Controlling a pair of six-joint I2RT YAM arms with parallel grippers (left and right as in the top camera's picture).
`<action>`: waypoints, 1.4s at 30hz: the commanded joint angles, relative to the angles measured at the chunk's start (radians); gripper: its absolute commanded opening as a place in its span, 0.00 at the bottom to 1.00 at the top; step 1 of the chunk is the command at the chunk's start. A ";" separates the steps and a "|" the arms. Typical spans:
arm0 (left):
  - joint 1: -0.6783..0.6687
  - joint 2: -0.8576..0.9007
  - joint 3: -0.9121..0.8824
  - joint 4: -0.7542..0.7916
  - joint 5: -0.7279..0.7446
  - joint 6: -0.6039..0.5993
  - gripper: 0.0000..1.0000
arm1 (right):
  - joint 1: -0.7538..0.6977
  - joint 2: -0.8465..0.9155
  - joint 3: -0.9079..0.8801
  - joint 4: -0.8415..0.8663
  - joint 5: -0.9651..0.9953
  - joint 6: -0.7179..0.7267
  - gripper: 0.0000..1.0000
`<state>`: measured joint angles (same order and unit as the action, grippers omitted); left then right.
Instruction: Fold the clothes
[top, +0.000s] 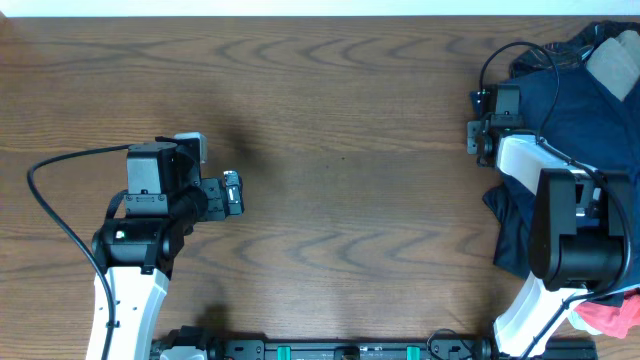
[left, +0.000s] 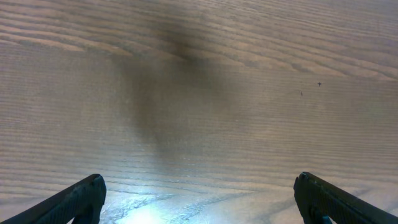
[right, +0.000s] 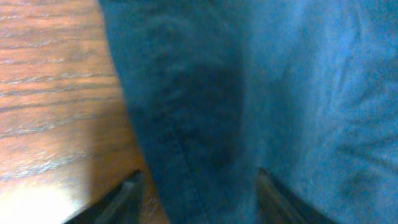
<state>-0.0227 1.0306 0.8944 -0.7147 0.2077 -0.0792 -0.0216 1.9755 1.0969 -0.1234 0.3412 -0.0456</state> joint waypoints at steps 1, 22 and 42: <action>-0.003 0.001 0.021 -0.003 0.010 -0.008 0.98 | -0.024 0.045 -0.009 -0.016 0.052 0.053 0.40; -0.003 0.001 0.021 0.001 0.010 -0.008 0.98 | -0.008 -0.291 0.170 -0.337 -0.138 0.091 0.01; -0.003 0.001 0.021 0.015 0.010 -0.008 0.98 | 0.465 -0.397 0.216 -0.138 -0.507 0.360 0.25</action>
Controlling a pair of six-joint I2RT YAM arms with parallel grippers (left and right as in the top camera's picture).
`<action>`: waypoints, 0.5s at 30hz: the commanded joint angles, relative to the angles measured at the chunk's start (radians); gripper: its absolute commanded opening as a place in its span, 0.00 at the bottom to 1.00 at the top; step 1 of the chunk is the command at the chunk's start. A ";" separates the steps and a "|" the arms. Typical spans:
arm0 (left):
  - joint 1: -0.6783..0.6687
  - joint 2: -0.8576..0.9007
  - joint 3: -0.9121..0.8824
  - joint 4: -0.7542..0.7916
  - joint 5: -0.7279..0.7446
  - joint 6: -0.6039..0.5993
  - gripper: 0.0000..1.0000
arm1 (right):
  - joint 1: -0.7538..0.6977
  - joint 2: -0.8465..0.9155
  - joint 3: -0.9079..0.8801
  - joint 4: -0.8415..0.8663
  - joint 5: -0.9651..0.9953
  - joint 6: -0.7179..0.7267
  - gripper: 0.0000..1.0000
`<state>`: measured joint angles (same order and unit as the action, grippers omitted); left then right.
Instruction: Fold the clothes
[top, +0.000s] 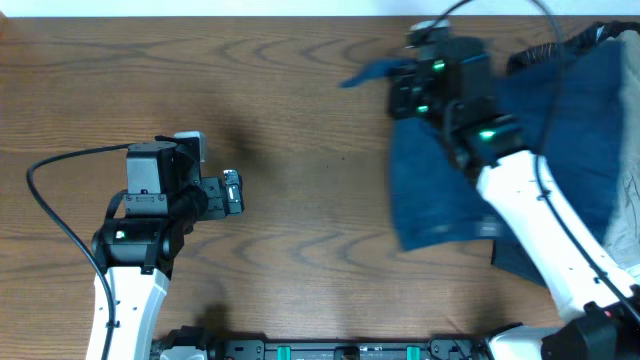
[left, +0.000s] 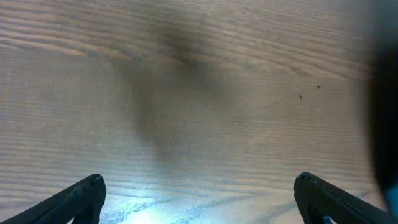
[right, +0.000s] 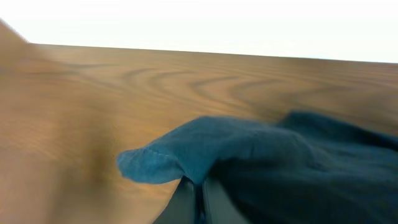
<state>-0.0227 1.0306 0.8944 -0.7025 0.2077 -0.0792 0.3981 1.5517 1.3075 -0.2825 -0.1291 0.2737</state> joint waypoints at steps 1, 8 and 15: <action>-0.003 0.001 0.021 0.004 0.010 -0.008 0.98 | 0.062 0.040 0.006 0.026 -0.019 0.024 0.39; -0.003 0.001 0.021 0.004 0.077 -0.009 0.98 | 0.063 0.058 0.006 -0.136 0.209 -0.053 0.99; -0.003 0.011 0.014 0.004 0.325 -0.021 0.98 | -0.038 0.015 0.006 -0.396 0.317 -0.129 0.99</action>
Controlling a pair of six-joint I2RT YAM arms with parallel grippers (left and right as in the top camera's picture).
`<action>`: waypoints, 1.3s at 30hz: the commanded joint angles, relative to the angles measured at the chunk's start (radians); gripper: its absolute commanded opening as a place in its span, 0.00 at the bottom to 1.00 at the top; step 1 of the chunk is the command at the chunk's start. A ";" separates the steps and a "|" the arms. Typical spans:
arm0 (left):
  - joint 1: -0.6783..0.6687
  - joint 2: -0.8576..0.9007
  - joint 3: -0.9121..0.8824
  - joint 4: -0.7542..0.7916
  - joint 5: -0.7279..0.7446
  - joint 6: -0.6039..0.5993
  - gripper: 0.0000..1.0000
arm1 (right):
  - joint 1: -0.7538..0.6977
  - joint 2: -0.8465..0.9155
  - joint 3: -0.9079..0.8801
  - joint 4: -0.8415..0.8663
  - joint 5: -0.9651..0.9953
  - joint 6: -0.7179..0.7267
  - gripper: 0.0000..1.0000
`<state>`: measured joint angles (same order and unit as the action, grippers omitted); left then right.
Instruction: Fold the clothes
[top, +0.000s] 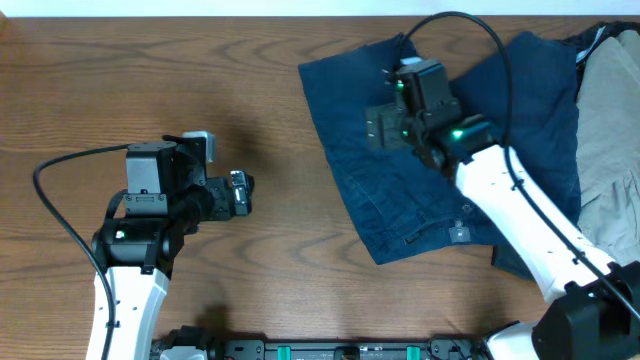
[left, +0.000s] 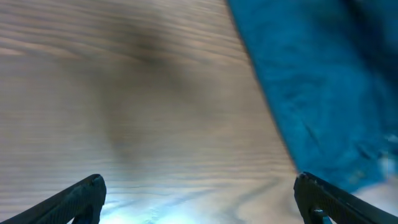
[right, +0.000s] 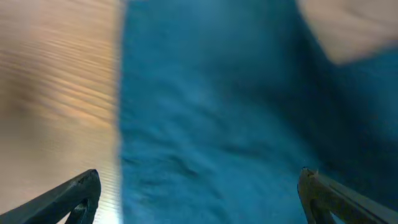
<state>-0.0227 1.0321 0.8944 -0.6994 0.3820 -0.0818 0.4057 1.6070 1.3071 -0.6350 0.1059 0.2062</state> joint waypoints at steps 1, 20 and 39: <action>-0.003 0.016 0.009 0.001 0.166 -0.047 0.98 | -0.068 -0.047 0.006 -0.079 0.082 -0.066 0.99; -0.375 0.499 -0.009 0.159 0.203 -0.599 0.98 | -0.352 -0.087 0.006 -0.368 0.070 -0.065 0.99; -0.753 0.819 -0.009 0.644 0.209 -0.926 0.27 | -0.380 -0.087 0.006 -0.390 0.070 -0.064 0.99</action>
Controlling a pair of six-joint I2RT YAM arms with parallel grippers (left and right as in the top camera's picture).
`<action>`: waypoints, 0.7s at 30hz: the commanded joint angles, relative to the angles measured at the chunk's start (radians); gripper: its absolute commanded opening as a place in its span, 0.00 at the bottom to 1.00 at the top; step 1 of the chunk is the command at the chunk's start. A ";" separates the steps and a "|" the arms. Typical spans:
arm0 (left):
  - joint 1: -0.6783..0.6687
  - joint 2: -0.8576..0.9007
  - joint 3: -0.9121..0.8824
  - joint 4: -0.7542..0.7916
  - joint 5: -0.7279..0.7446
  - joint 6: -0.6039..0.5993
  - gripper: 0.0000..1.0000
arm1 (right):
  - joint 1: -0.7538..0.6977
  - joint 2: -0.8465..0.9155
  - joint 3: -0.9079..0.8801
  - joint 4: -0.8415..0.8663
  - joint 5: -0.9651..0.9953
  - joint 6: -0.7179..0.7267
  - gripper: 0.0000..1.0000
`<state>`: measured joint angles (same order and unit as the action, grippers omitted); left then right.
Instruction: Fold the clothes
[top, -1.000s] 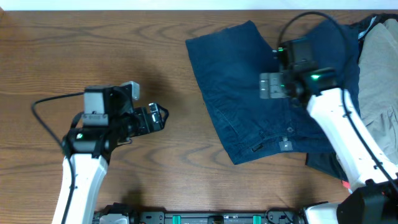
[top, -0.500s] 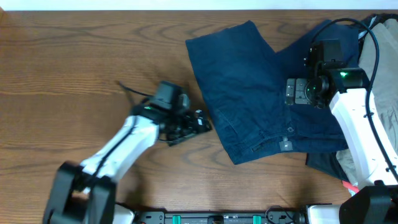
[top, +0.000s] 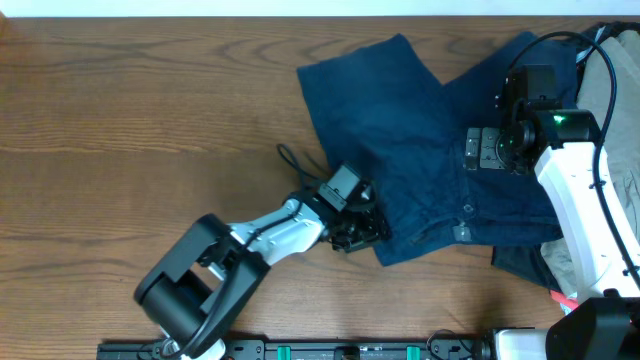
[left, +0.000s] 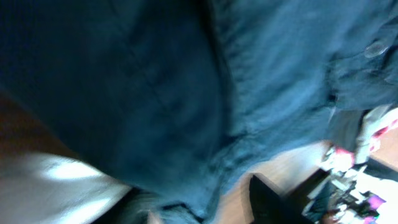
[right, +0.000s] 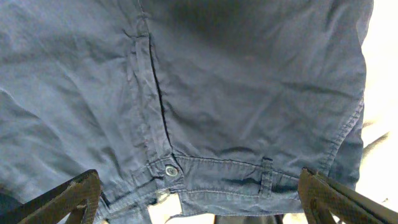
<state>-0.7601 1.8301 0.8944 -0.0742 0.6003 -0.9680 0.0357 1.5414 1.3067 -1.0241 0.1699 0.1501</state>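
Observation:
Dark blue pants (top: 400, 130) lie spread across the middle right of the wooden table, and their cloth (left: 186, 93) fills the left wrist view. My left gripper (top: 368, 232) has reached across to their near left corner. Its jaws (left: 202, 205) stand partly apart around the hem, with wood showing between them. My right gripper (top: 476, 148) hovers open over the waistband. Its fingers (right: 87, 190) are wide apart above the button (right: 169, 169) and a belt loop (right: 266, 177).
A pile of other clothes sits at the right edge, with a beige garment (top: 612, 90) and something red (top: 566, 298) near the front. The table's back edge (top: 200, 14) runs along the top. The left arm (top: 260, 235) stretches low across the front middle.
My left gripper was over bare wood at the table's left and is now at the pants' near left corner. My right gripper moved from the pants' middle to the waistband, still open.
At first my right gripper was down on the blue cloth in the pile at the right. Then it was shut on a fold, holding the pants over the table's back. Then the pants lay spread with it open above them. Now both grippers are at the pants.

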 joint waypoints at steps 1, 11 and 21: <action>-0.016 0.021 -0.009 0.030 -0.009 -0.040 0.06 | -0.010 -0.021 0.007 -0.002 0.006 -0.008 0.99; 0.193 -0.041 -0.004 -0.272 -0.044 0.220 0.06 | -0.013 -0.021 0.007 -0.005 0.006 -0.008 0.99; 0.812 -0.240 0.217 -0.577 -0.358 0.542 0.06 | -0.016 -0.021 0.007 -0.009 -0.068 -0.001 0.99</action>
<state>-0.0784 1.6497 1.0016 -0.6331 0.3630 -0.5453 0.0357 1.5414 1.3067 -1.0317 0.1486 0.1490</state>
